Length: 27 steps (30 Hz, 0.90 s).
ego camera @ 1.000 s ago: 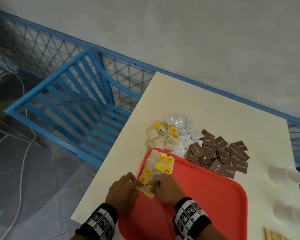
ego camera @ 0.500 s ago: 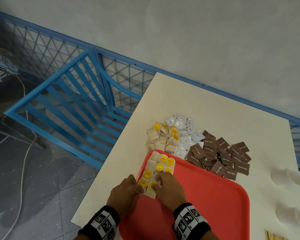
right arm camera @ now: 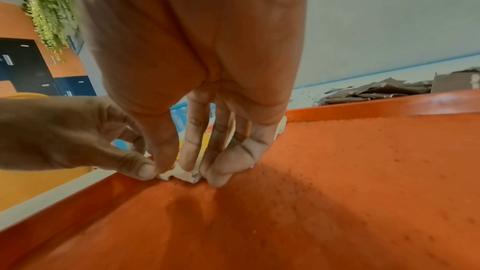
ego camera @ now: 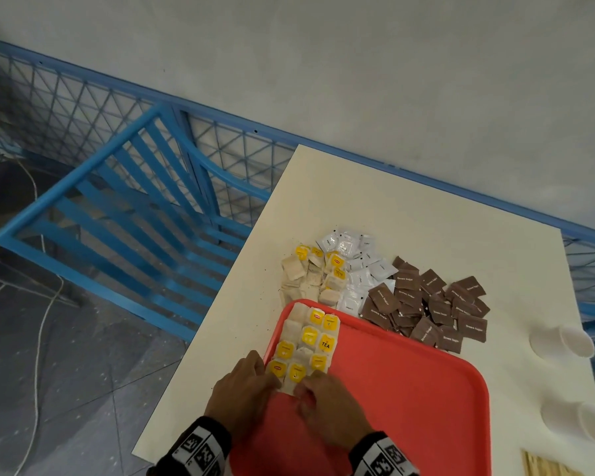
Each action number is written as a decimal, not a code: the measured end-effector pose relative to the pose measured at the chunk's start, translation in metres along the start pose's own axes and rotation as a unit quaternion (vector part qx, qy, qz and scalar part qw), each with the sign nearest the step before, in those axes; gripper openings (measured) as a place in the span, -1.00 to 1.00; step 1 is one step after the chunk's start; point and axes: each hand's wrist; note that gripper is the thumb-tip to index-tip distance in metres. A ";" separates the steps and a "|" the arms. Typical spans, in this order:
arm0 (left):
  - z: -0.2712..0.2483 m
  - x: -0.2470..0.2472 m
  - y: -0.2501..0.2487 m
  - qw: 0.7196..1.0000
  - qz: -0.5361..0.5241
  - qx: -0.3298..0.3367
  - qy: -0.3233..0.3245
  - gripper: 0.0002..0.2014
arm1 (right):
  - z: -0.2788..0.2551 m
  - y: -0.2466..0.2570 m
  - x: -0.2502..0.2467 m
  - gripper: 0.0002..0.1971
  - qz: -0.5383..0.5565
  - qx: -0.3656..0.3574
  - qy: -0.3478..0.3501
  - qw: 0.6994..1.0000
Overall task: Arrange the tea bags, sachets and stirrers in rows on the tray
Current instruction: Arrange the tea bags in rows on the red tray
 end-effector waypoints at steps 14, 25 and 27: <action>0.085 -0.066 0.017 0.993 -0.109 -0.051 -0.016 -0.63 | 0.086 -0.004 -0.138 -0.77 -0.096 0.071 -0.142 0.983; 0.132 -0.054 -0.012 0.975 -0.190 -0.055 -0.099 -0.61 | 0.148 0.011 -0.130 -0.57 -0.174 0.058 -0.100 0.978; 0.126 -0.047 -0.014 0.972 -0.208 -0.056 -0.092 -0.64 | 0.151 0.008 -0.128 -0.67 -0.159 0.054 -0.111 0.980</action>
Point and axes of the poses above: each hand's wrist, its own z-axis towards the middle knuckle, its own x-axis out of the palm, y = z × x, and after that the axes turned 13 degrees about x, right-handed
